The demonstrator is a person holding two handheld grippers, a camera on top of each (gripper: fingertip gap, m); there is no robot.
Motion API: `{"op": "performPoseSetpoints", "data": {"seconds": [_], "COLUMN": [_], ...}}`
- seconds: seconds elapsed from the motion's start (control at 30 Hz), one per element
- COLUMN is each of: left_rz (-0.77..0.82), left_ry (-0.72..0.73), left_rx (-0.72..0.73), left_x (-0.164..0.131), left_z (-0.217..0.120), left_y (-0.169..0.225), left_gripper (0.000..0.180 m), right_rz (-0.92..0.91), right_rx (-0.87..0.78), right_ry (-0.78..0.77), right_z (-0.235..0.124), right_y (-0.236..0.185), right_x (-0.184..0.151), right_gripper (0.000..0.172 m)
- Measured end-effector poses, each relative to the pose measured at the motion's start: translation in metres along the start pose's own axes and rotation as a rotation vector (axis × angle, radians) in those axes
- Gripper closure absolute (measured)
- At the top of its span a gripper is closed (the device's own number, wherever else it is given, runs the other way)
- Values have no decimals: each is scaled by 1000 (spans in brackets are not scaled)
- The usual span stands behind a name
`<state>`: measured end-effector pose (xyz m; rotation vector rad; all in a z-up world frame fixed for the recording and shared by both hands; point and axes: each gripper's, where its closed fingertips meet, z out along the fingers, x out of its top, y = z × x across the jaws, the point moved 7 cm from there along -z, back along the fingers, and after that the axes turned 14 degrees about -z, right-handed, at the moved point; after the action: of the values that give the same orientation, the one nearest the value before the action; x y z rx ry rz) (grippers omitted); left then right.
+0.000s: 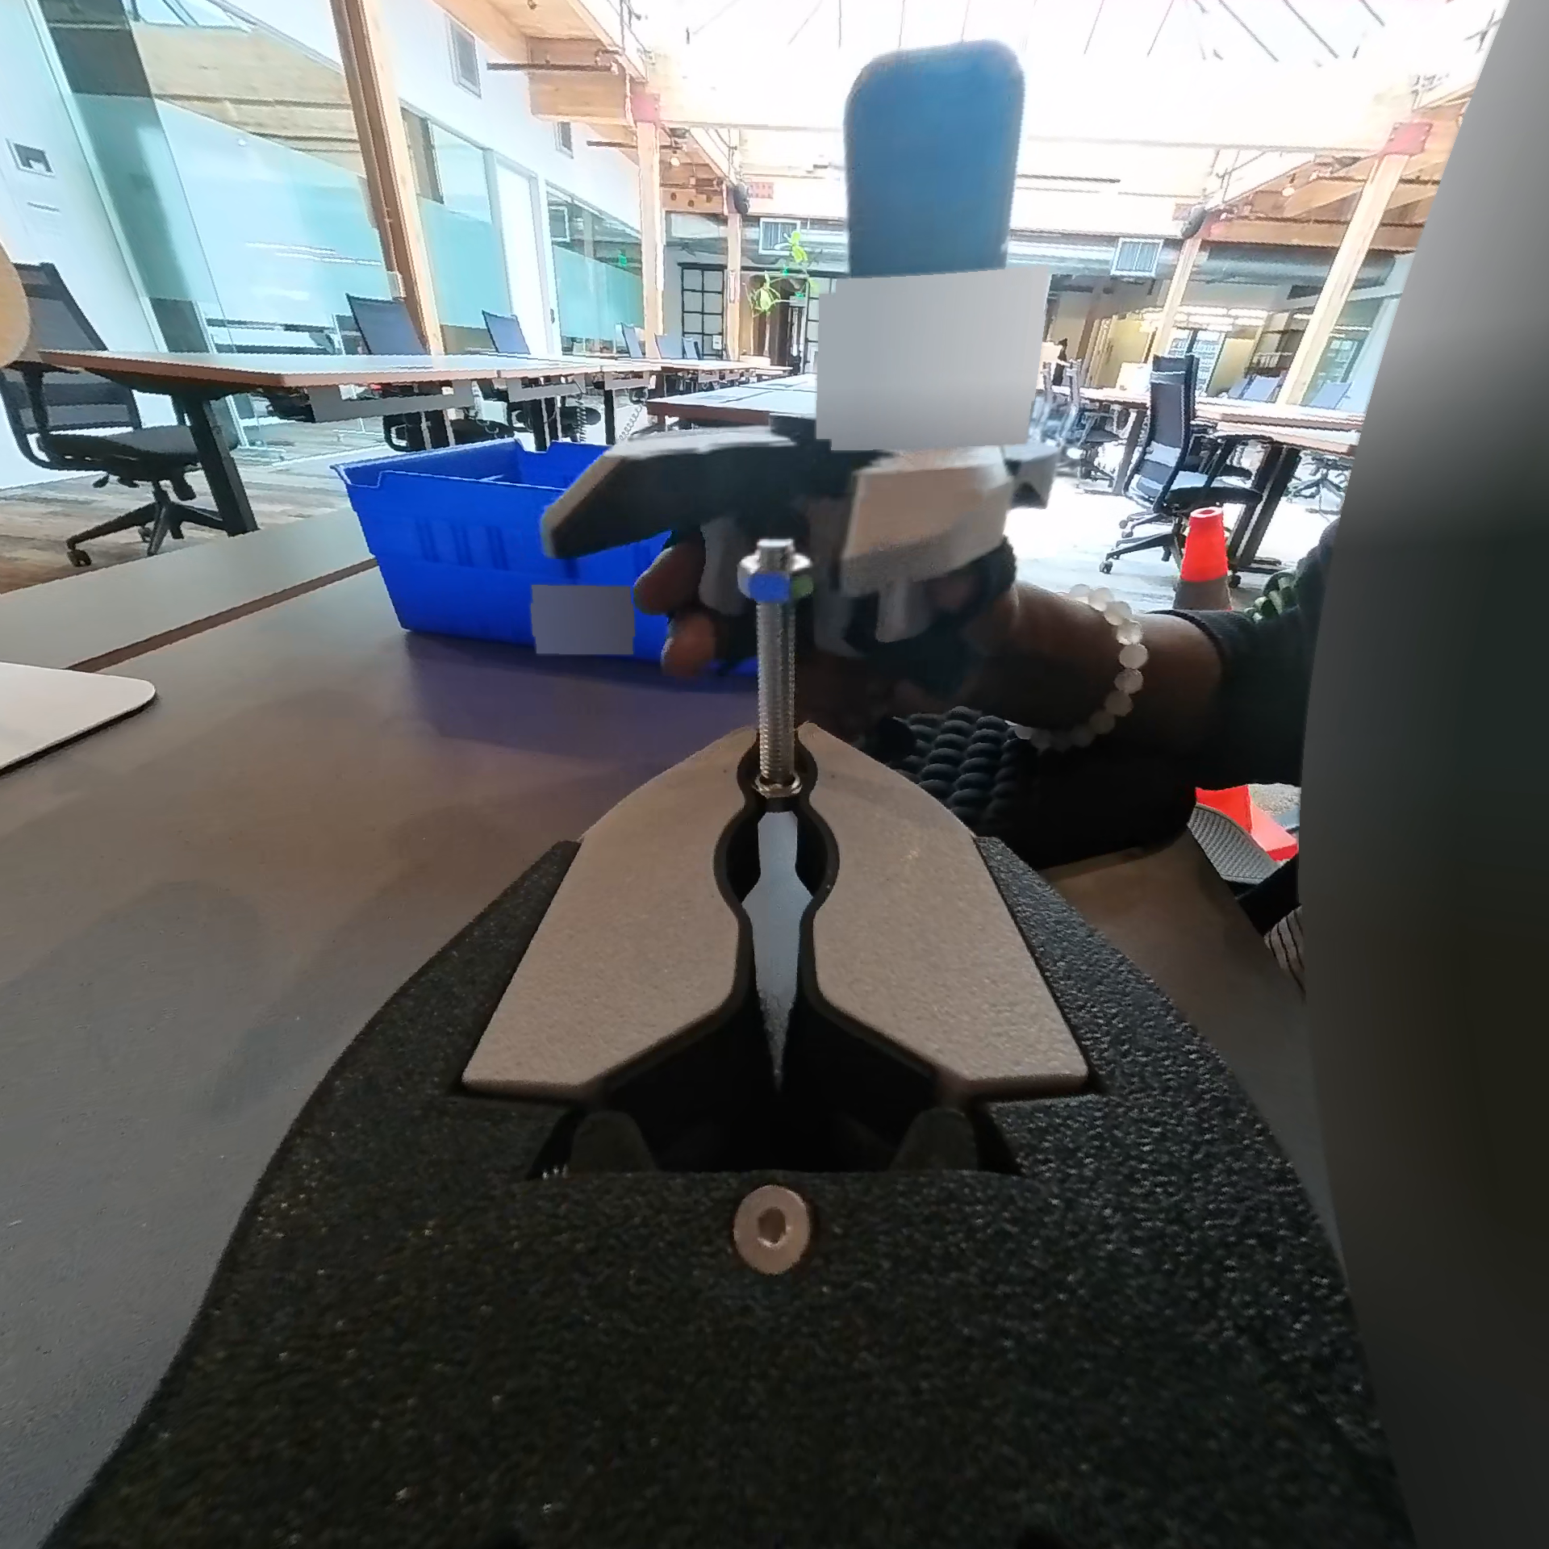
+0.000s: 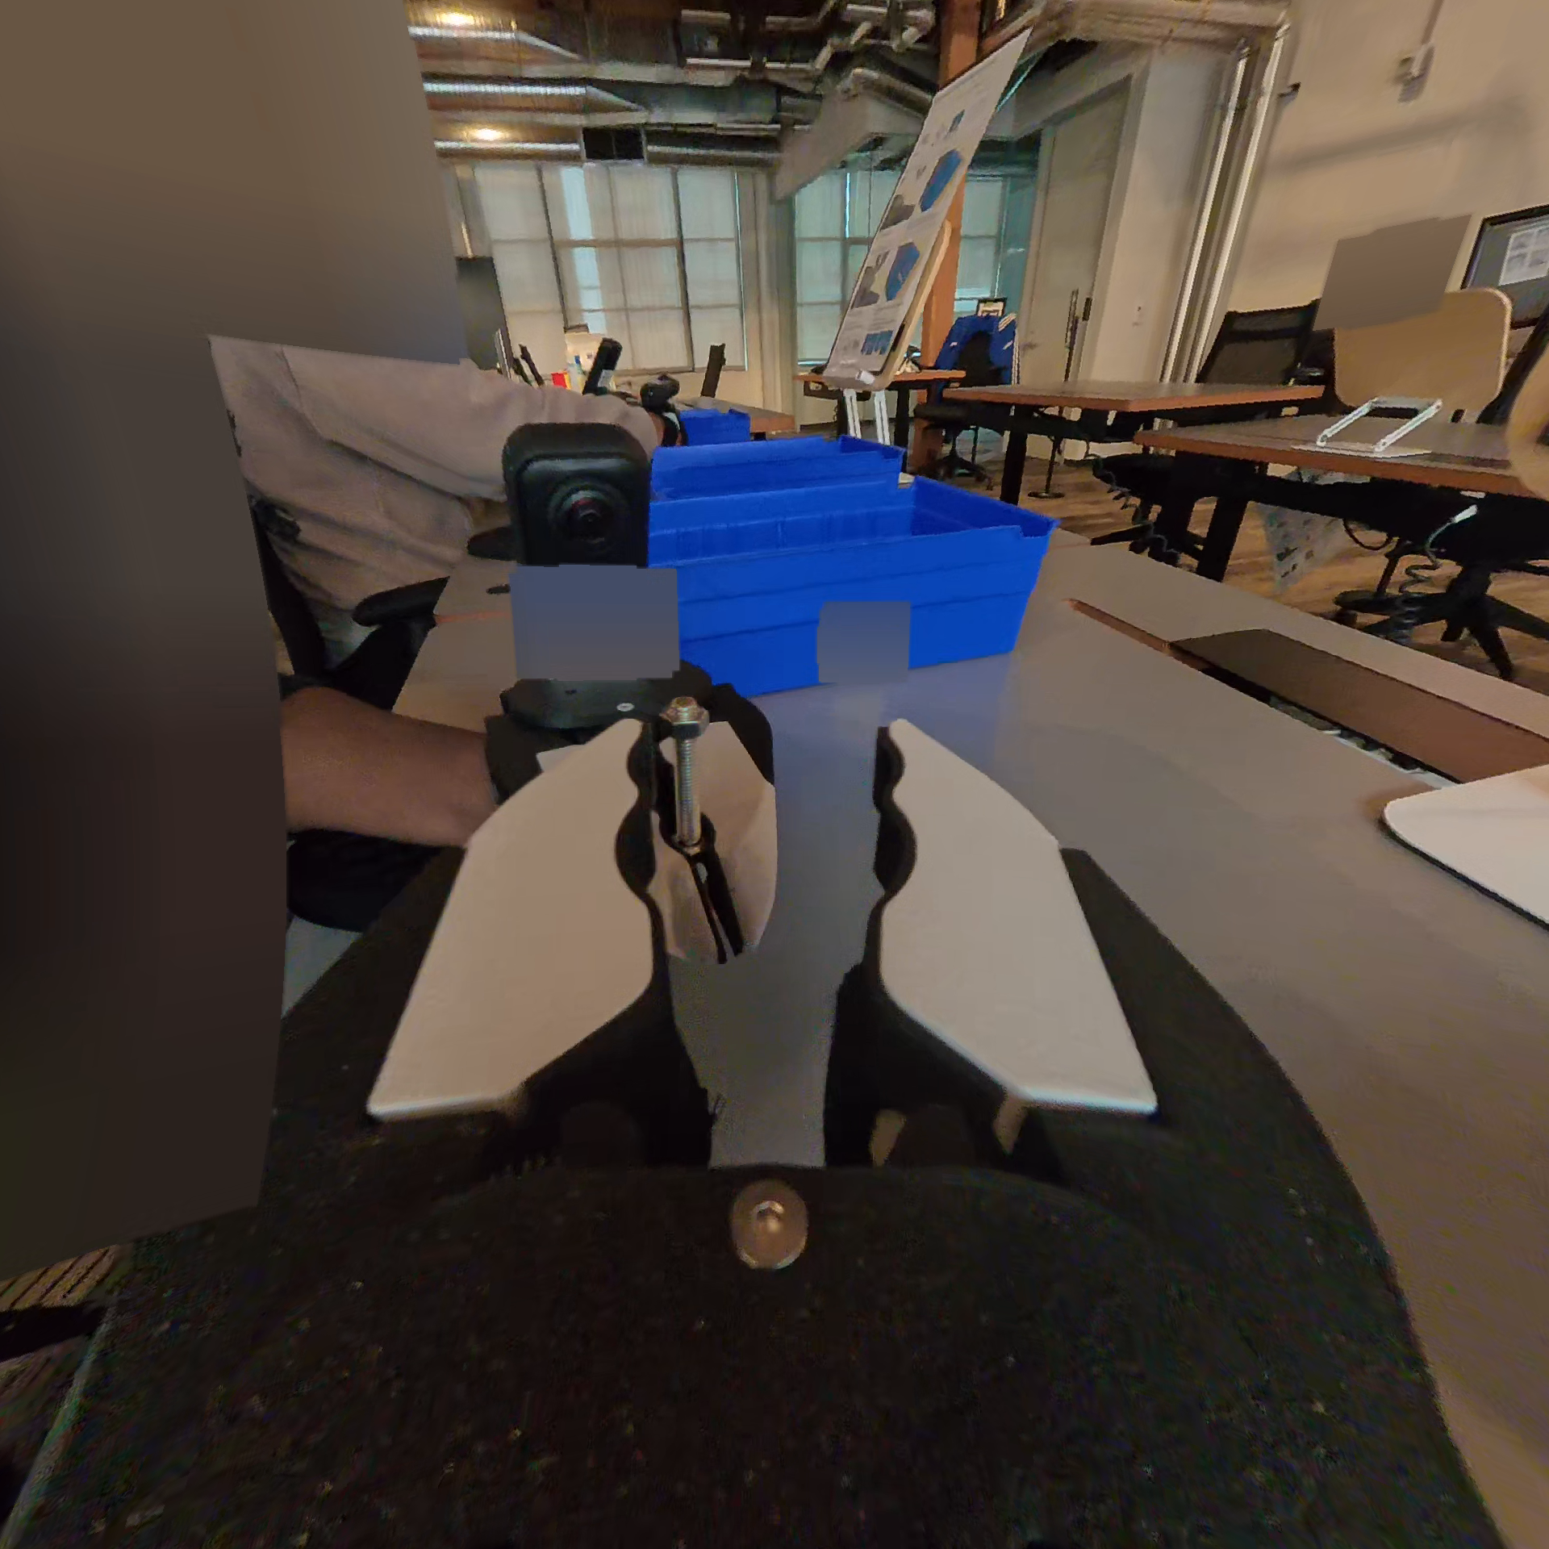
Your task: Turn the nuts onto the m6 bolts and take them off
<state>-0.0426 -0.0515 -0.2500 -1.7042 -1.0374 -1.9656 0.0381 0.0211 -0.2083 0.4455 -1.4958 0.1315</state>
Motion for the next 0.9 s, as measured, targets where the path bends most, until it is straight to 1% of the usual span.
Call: {"op": "performPoseSetpoints", "data": {"seconds": [0.03, 0.07, 0.13, 0.17, 0.2, 0.23, 0.33, 0.37, 0.43, 0.47, 0.5, 0.53, 0.6, 0.7, 0.73, 0.8, 0.9], "left_rz": [0, 1, -1, -3, -3, -2, -4, -4, -7, -11, -14, -15, -13, -16, -15, -11, -14], "left_ry": [0, -1, 2, 3, 2, 1, 2, 3, 4, 7, 10, 10, 9, 11, 10, 7, 8], "left_rx": [0, 0, -1, -2, -2, -2, -7, -10, -10, -11, -12, -13, -14, -12, -11, -11, -10], "left_x": [0, 0, 0, 0, 0, 0, 0, 0, 0, 0, 1, 1, 1, 1, 1, 0, 1], "left_z": [0, 0, 0, 0, 0, 0, -1, -1, -1, -1, -2, -2, -1, -2, -1, -1, -1], "left_y": [0, 0, 0, 0, 0, 0, 0, 1, 0, 0, 0, 0, 0, 0, 0, 0, 0], "left_gripper": [177, 177, 177, 177, 177, 177, 177, 177, 177, 177, 177, 177, 177, 177, 177, 177, 177], "right_rz": [-12, -22, -18, -6, 6, 11, -11, -17, -18, -8, 2, 16, 29, 8, -2, -16, -4], "right_rx": [0, -6, -28, -31, -27, -26, -13, -14, -31, -49, -55, -58, -60, -32, -30, -39, -83], "right_ry": [-10, -16, -4, 13, 22, 22, -8, -17, -22, -17, -1, 12, 17, -2, -11, -25, -22], "right_z": [1, 2, -1, -3, -4, -4, 1, 3, 3, 1, -1, -3, -5, -1, 1, 3, -1], "right_y": [-2, -2, 1, 3, 4, 4, 0, -1, 0, 2, 4, 6, 8, 2, 0, -1, 5], "right_x": [0, -1, 0, 1, 1, 1, 0, -1, -2, -2, -2, -1, 0, 0, 0, -1, -1], "right_gripper": [120, 124, 141, 145, 144, 140, 118, 118, 129, 141, 146, 147, 140, 121, 118, 118, 140]}}
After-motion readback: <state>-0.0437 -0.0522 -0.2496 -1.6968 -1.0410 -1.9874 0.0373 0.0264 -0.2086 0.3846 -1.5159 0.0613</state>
